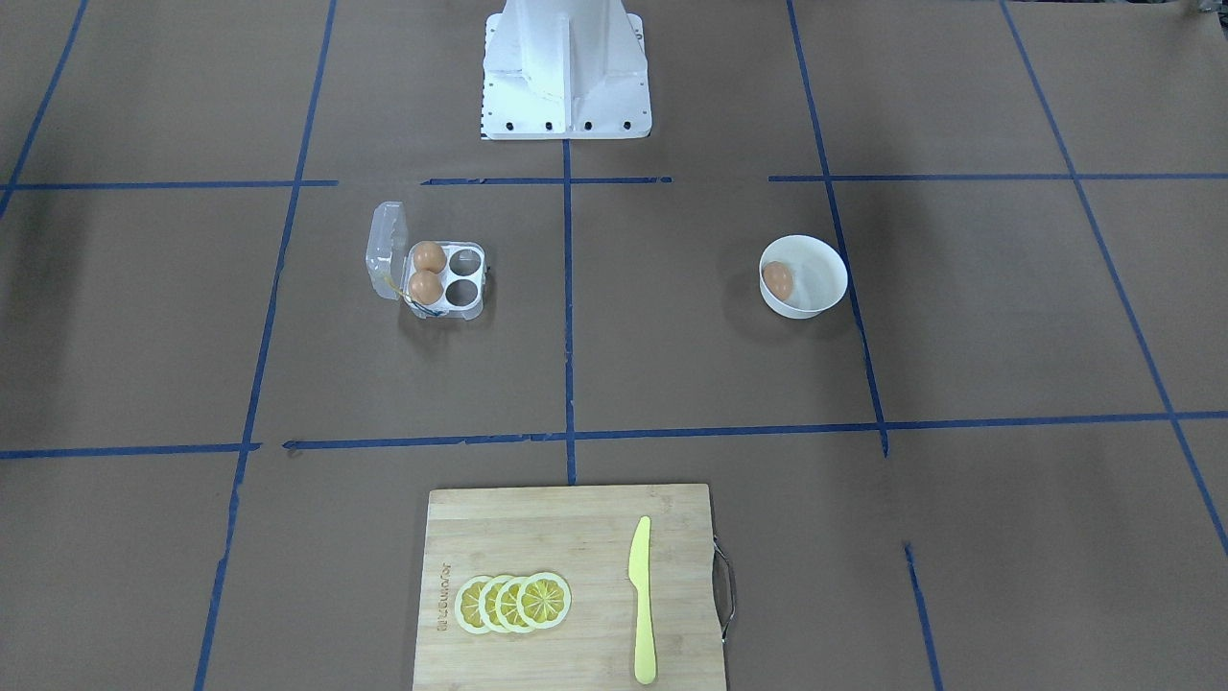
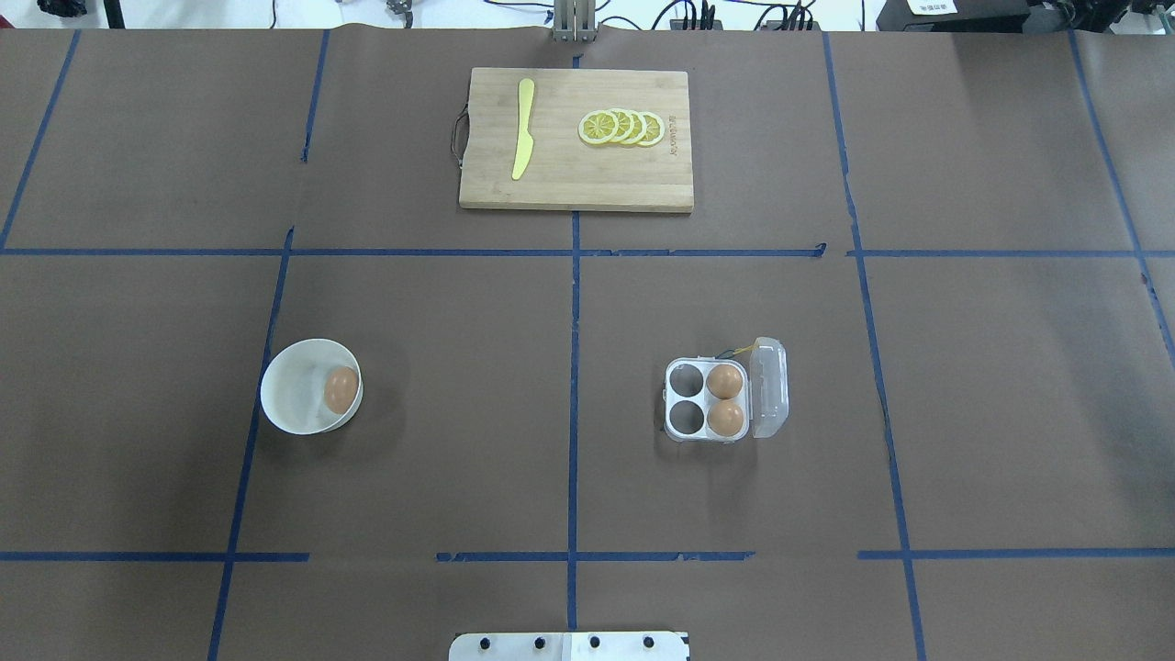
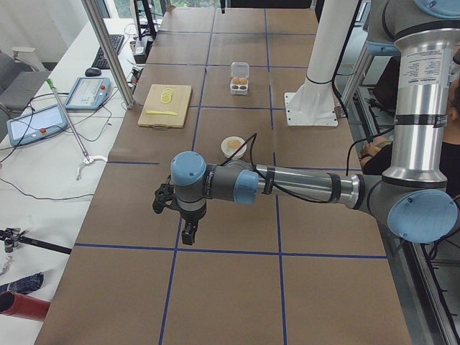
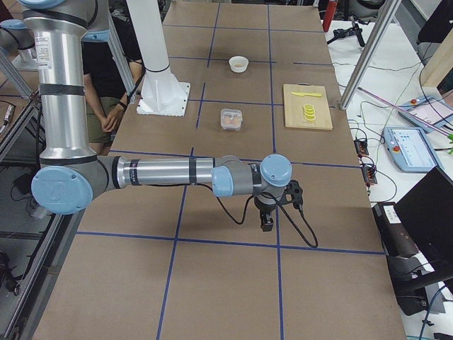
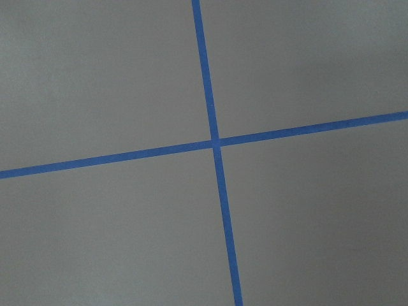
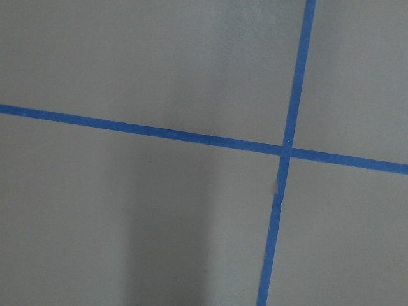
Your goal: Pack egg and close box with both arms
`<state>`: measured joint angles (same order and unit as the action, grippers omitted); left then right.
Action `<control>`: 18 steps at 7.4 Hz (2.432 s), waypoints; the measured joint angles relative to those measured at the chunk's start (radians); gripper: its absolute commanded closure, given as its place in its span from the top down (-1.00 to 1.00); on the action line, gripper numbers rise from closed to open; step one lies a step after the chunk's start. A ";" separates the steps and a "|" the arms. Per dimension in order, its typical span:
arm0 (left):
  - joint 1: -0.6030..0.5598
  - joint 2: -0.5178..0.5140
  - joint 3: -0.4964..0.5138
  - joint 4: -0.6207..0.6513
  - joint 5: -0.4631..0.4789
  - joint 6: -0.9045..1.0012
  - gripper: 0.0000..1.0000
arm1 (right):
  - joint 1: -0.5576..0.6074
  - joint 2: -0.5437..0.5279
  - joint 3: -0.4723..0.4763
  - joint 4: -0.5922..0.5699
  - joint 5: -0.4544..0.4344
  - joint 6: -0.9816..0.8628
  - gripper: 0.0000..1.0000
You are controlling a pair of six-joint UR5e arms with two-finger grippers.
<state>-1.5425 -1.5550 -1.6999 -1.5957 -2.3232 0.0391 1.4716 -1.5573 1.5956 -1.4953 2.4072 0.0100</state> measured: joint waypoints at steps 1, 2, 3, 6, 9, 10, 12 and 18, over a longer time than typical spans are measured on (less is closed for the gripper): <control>-0.001 -0.002 -0.017 0.007 -0.001 0.000 1.00 | 0.000 -0.002 -0.005 0.002 -0.001 0.000 1.00; -0.001 -0.003 -0.035 0.018 -0.001 0.001 1.00 | 0.000 -0.002 -0.013 0.002 -0.001 0.001 1.00; -0.002 0.000 -0.048 0.025 -0.001 0.002 1.00 | 0.000 -0.003 -0.017 0.003 -0.002 0.001 1.00; -0.002 0.002 -0.067 0.023 -0.003 -0.002 1.00 | -0.001 -0.003 -0.021 0.004 -0.001 0.001 1.00; -0.003 0.012 -0.071 0.008 -0.003 0.000 1.00 | -0.001 -0.002 -0.020 0.004 0.003 0.001 1.00; -0.004 0.036 -0.081 -0.003 -0.008 -0.001 1.00 | -0.002 -0.002 -0.019 0.004 0.004 0.001 1.00; -0.004 0.068 -0.091 -0.073 -0.021 0.000 1.00 | -0.001 0.003 -0.009 0.020 0.004 0.003 1.00; 0.085 0.078 -0.100 -0.176 -0.158 -0.038 1.00 | -0.006 0.001 -0.006 0.047 0.007 0.001 1.00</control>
<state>-1.4575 -1.4767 -1.8003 -1.7720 -2.4812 0.0008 1.4653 -1.5566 1.5900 -1.4479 2.4145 0.0105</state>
